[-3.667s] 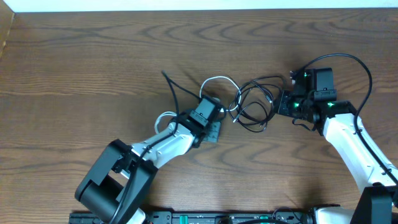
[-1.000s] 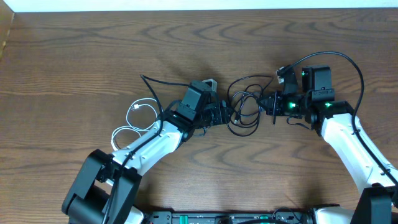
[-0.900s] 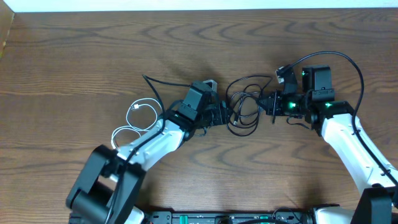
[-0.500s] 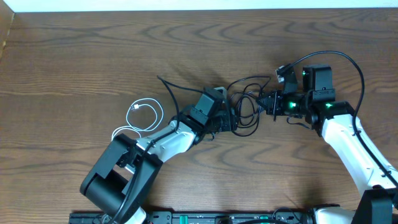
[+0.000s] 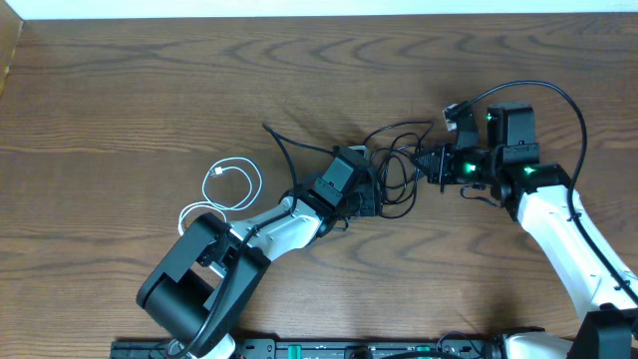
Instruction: Untangle cables
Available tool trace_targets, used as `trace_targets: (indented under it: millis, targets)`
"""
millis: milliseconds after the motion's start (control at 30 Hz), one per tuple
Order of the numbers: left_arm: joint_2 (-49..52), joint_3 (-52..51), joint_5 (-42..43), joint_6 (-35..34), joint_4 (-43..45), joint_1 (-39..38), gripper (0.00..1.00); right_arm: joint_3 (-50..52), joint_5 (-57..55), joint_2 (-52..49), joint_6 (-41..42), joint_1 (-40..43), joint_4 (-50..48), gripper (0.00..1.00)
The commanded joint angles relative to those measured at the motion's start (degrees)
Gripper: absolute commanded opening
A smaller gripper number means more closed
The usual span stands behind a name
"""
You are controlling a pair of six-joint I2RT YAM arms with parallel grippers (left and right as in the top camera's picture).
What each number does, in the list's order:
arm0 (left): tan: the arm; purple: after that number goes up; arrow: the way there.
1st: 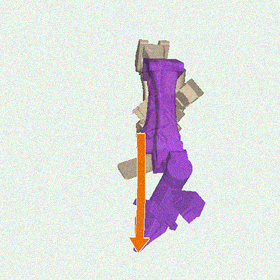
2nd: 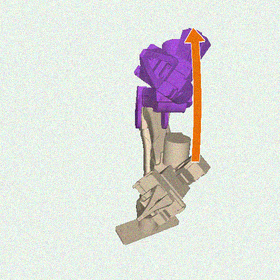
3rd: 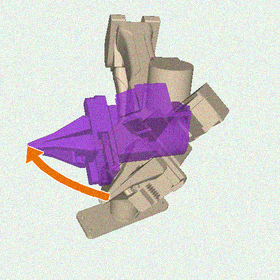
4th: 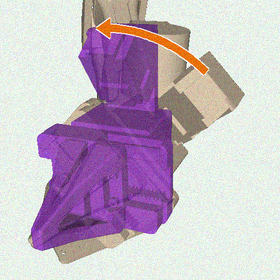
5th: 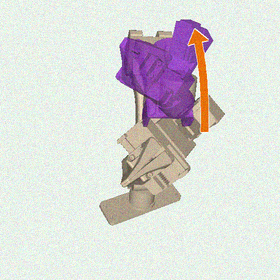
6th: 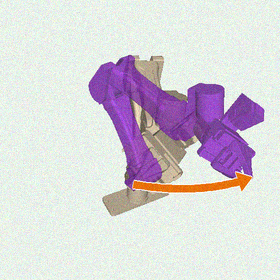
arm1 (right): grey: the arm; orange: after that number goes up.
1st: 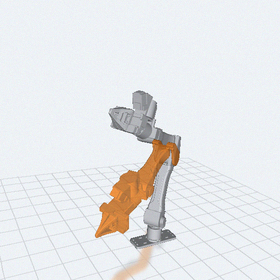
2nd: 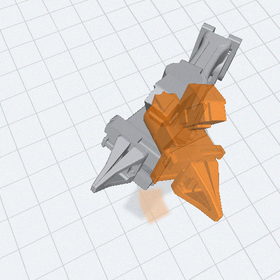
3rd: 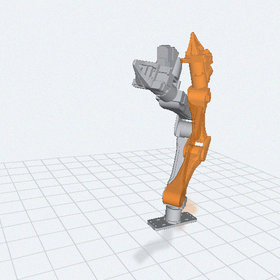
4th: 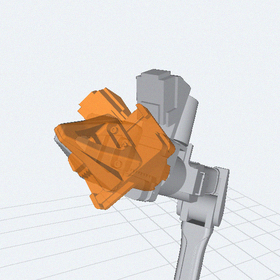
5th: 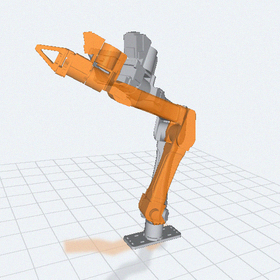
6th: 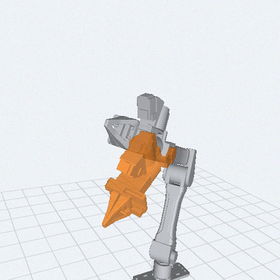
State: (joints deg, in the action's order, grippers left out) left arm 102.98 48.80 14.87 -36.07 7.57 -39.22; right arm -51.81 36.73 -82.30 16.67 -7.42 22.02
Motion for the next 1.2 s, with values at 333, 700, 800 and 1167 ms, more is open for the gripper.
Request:
trace_targets:
  millis: [333, 700, 800, 1167]
  targets:
    - [0.8, 0.9, -2.5, 0.3, -0.6, -0.1, 0.08, -1.2, 1.4, 1.6, -1.1, -0.3, -0.2, 0.01]
    - [0.4, 0.9, -3.0, 0.9, -0.9, 1.7, 0.08, -1.2, -0.7, 1.6, -1.1, -0.1, 2.0, 0.01]
    - [-2.0, 0.9, -3.0, 1.9, -3.6, 5.4, 0.07, -1.2, -7.6, 1.6, -0.3, 0.3, 6.2, 0.01]
    - [-23.3, 0.9, -5.3, 6.0, -14.7, 26.5, 0.07, -1.2, -32.9, 1.6, 7.1, 0.7, 18.6, 0.01]
